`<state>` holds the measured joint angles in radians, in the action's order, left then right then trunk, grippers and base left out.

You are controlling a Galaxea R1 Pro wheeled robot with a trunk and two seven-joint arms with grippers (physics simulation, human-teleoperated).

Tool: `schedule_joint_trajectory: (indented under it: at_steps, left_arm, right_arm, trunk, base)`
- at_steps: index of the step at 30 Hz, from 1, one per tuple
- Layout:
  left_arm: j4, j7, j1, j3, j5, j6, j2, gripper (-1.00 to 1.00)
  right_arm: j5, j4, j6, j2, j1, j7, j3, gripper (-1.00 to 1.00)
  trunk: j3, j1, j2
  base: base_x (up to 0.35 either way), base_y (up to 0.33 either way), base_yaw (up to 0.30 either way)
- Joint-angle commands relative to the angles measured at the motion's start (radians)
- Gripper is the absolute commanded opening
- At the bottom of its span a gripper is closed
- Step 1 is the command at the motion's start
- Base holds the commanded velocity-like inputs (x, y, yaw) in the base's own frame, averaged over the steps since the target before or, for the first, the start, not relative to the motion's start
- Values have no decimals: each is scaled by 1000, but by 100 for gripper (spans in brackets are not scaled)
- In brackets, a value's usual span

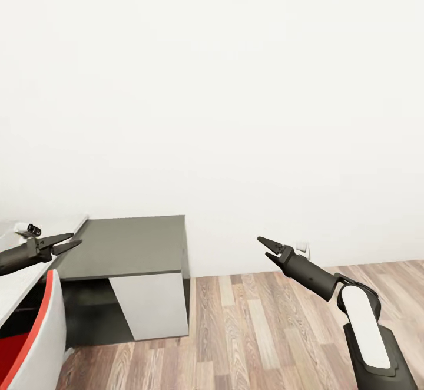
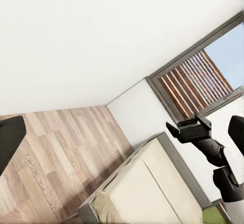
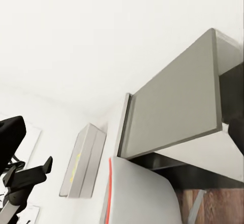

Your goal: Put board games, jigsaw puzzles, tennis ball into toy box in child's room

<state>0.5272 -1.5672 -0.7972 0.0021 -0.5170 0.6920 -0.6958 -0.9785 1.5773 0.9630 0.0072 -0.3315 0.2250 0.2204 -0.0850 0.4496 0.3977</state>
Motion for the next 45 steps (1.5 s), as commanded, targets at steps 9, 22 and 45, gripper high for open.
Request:
schedule_joint_trajectory:
  at_steps: [9,22,45]
  left_arm:
    - [0,-4,-1,1,1,16,-10,100]
    - [6,-4,-1,-21,9,23,-5,100]
    - [60,187,-1,-216,46,21,125,100]
  right_arm:
    - [9,0,5,1,-1,9,2,100]
    - [23,-25,-14,2,-1,-4,2,100]
    - [237,-96,-29,-4,-1,-2,-2,100]
  trunk:
    - [-7,0,2]
    - [-10,0,2]
    - [-10,0,2]
  base:
    - [-33,-30,-178]
    - [-1,-1,-41]
    - [0,0,0]
